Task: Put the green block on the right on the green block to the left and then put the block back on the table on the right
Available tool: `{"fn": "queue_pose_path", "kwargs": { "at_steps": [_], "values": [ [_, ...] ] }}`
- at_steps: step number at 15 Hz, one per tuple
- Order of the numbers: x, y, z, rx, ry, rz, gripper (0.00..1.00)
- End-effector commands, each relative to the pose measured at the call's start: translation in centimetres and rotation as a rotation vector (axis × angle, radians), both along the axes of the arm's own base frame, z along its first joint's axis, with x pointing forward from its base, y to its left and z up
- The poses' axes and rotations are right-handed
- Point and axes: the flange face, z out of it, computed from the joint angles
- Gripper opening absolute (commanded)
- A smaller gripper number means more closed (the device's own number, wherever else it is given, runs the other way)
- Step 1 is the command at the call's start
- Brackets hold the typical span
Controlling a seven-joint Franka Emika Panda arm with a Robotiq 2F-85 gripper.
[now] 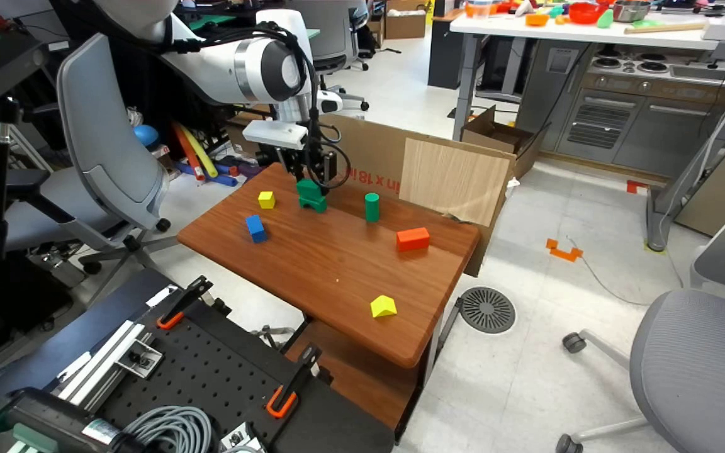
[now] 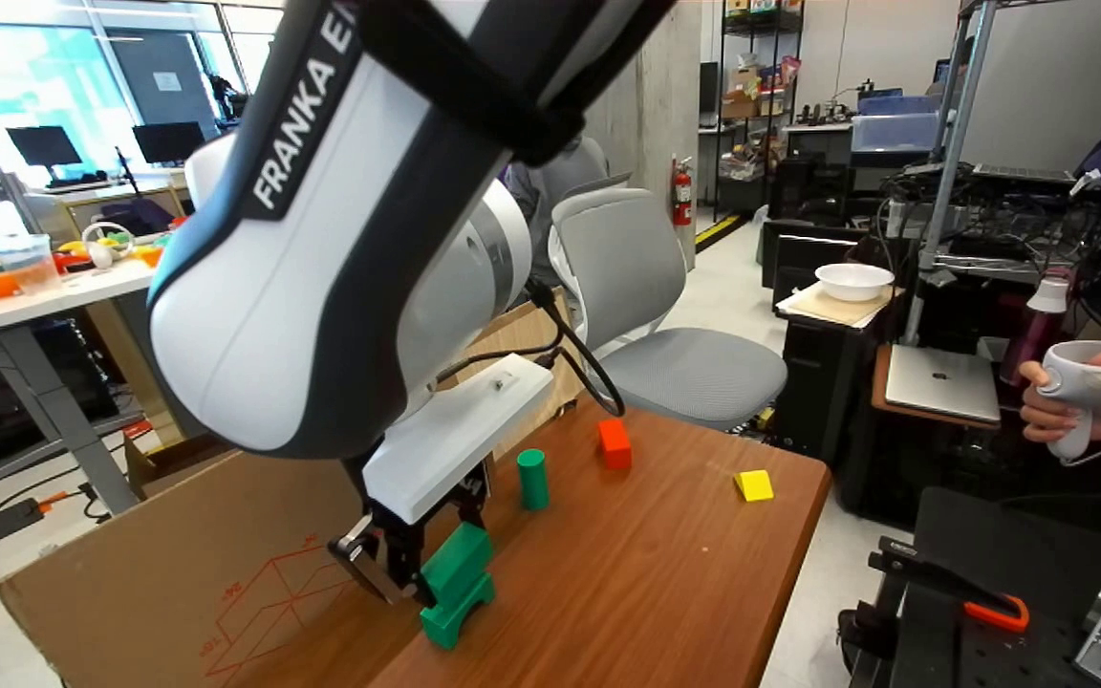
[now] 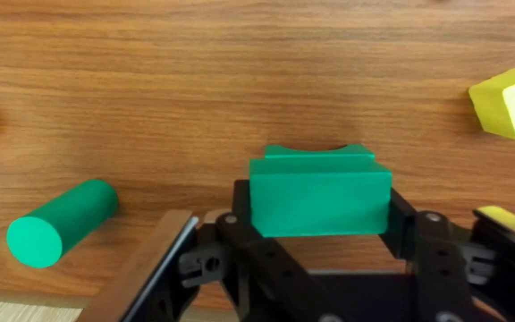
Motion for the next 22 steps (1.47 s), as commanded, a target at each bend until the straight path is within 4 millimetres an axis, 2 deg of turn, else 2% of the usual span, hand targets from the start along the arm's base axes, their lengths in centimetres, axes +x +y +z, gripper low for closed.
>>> {"fn": "queue_pose_path", "kwargs": {
  "at_steps": [1, 6, 7, 8, 9, 10, 14, 22],
  "values": [
    [1.0, 0.3, -0.8, 0.014, 0.046, -0.014, 0.41],
    [1.2, 0.3, -1.1, 0.011, 0.064, -0.013, 0.41],
    [1.2, 0.3, -1.1, 0.008, 0.066, -0.014, 0.51],
    [1.3, 0.4, -1.0, 0.005, 0.064, -0.018, 0.91],
    [1.3, 0.4, -0.9, 0.005, 0.063, -0.018, 0.92],
    [1.3, 0.5, -0.8, 0.003, 0.058, -0.017, 0.98],
    [1.2, 0.8, 0.1, 0.004, 0.041, -0.006, 1.00],
    [-1.4, -0.4, 1.6, -0.010, 0.056, -0.040, 1.00]
  ]
}}
